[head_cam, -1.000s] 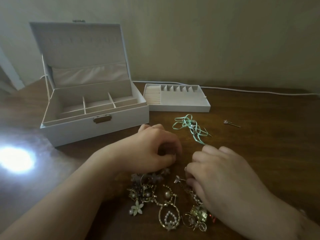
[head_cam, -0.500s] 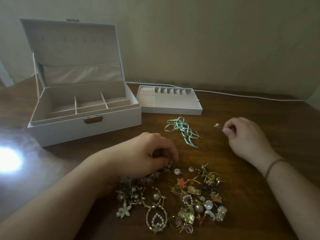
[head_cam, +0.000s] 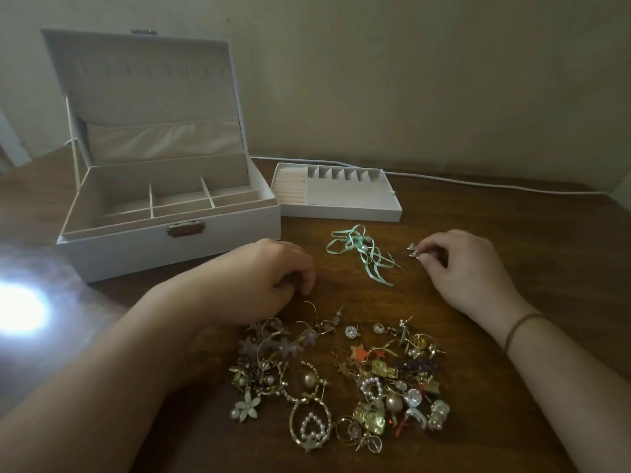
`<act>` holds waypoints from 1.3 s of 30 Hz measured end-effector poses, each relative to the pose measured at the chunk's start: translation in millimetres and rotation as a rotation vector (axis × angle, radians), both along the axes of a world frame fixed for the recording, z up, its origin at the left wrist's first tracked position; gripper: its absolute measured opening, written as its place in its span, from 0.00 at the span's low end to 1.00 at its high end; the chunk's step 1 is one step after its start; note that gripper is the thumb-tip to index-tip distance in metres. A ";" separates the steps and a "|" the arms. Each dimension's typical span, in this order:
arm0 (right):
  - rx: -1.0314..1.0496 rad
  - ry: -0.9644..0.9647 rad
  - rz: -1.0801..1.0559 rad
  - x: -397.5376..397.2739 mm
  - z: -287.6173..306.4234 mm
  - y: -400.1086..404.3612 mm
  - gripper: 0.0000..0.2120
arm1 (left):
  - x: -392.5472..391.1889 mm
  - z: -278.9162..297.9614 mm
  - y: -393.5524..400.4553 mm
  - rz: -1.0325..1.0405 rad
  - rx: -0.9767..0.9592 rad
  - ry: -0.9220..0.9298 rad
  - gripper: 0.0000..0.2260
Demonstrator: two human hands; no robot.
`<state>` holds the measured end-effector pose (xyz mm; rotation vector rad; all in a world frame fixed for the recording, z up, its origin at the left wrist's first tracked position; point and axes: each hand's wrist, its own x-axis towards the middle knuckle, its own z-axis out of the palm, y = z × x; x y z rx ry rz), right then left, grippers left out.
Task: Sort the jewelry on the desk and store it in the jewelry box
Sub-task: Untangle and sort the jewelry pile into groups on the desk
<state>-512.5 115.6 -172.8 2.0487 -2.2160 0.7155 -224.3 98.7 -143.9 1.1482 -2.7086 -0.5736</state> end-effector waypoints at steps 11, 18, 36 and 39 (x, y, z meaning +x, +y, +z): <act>0.262 0.134 0.497 52.9 51.2 70.5 0.19 | -8.9 0.4 9.9 -0.107 0.009 0.192 0.10; 0.219 0.158 0.542 75.6 38.1 70.3 0.13 | -5.8 1.0 7.8 -0.066 -0.088 0.060 0.12; 0.144 -0.744 0.348 14.2 48.0 45.3 0.07 | -51.8 -7.4 46.1 -0.081 -0.249 0.115 0.11; 0.180 -0.637 0.379 15.3 50.4 46.2 0.06 | -58.6 -10.2 48.2 -0.062 -0.221 0.091 0.12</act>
